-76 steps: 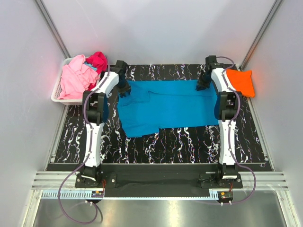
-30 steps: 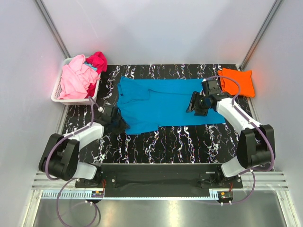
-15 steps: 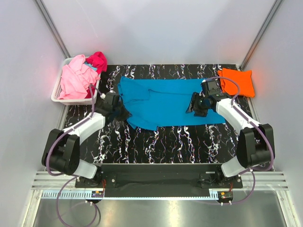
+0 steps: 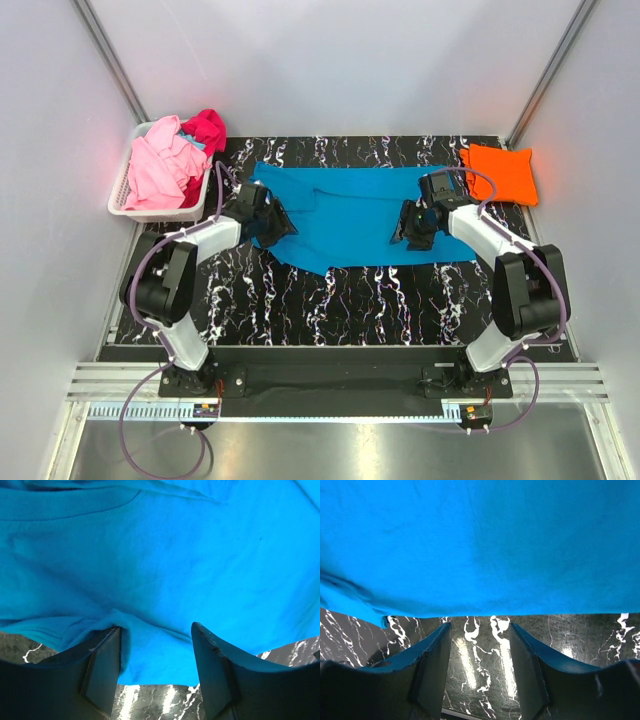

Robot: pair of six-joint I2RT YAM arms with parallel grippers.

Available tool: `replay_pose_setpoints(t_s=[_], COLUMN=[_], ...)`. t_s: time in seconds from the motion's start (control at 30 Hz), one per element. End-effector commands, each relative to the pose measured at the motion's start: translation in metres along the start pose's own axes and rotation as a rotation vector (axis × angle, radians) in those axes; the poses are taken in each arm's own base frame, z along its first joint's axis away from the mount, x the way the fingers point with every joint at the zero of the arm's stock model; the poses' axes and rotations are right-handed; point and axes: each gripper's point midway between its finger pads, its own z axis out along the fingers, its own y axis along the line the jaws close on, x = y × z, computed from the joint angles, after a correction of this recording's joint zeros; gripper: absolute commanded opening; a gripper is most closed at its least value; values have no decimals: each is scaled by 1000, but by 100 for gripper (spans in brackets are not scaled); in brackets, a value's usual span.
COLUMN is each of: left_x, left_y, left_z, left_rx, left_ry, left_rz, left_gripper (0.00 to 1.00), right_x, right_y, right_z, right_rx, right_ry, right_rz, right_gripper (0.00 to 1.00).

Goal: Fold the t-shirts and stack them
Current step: Fold the tshirt

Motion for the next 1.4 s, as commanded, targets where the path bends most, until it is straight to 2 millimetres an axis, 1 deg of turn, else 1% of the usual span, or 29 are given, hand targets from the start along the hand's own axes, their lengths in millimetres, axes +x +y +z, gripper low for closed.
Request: replay_pose_setpoints(t_s=[0.0,0.07,0.13,0.17,0.2,0.27,0.3,0.33,0.37,0.4,0.43,0.47,0.5,0.53,0.57,0.63,0.7,0.73,0.8,0.87,0.93,0.97,1.0,1.03,1.07,1.1,1.13,1.23,1.37], left_x=[-23,-23,-18,-17,-10,0,6,10,18,8,9,10,8,1,8,5,14,19,29,47,52,61,60,61,68,66,69,66,66], left_y=[-31,-31,-24,-26,-20,-14,-4,0,13,23,35,69,76,76,93,89,92,92,83,77,63,62,55,52,52,48,49,45,37], left_z=[-10,-16,-20,-26,-26,-31,-35,-38,-40,-50,-57,-63,-72,-89,-93,-106,-105,-103,-96,-83,-77,-72,-71,-69,-67,-67,-66,-61,-52], left_rx=[95,96,71,79,69,57,25,8,-30,-85,-142,-266,-284,-267,-298,-248,-242,-238,-197,-165,-95,-71,-35,-14,11,33,31,52,85], left_ry=[-68,-73,-68,-74,-61,-48,-54,-58,-59,-140,-169,-239,-292,-365,-397,-452,-425,-401,-336,-251,-225,-186,-190,-188,-168,-174,-166,-176,-148], left_rz=[71,68,59,63,55,55,49,54,54,38,17,-13,-69,-102,-124,-164,-172,-173,-187,-174,-172,-177,-197,-207,-213,-236,-247,-260,-256], left_gripper=[60,60,61,60,61,61,61,61,61,61,61,60,60,60,60,60,60,60,60,58,55,54,54,54,54,54,54,54,52], right_x=[-11,-9,-8,-7,-6,-4,-4,-3,-1,0,2,3,4,5,6,8,8,9,9,10,10,11,11,11,12,12,12,13,13], right_y=[11,10,11,11,12,13,14,14,14,15,16,15,16,15,15,13,14,14,14,14,15,14,14,13,13,12,11,10,10], right_z=[5,8,11,12,13,14,14,14,13,13,13,12,11,11,10,10,10,11,12,12,12,12,11,11,11,11,12,13,16], right_rx=[-29,-29,-34,-35,-39,-42,-50,-49,-53,-58,-60,-62,-64,-64,-64,-62,-65,-65,-68,-67,-67,-66,-64,-62,-61,-56,-54,-50,-49], right_ry=[-27,-22,-15,-9,-5,-3,-3,0,2,4,7,8,8,9,8,12,10,14,18,19,18,19,14,14,16,15,15,18,24], right_rz=[-19,-18,-17,-19,-18,-20,-21,-21,-23,-25,-30,-29,-32,-32,-32,-35,-34,-34,-33,-31,-32,-32,-32,-35,-35,-36,-36,-36,-35], right_gripper=[56,56,56,56,56,56,56,56,56,56,56,56,56,56,56,56,56,56,56,56,56,56,56,56,56,56,56,56,56])
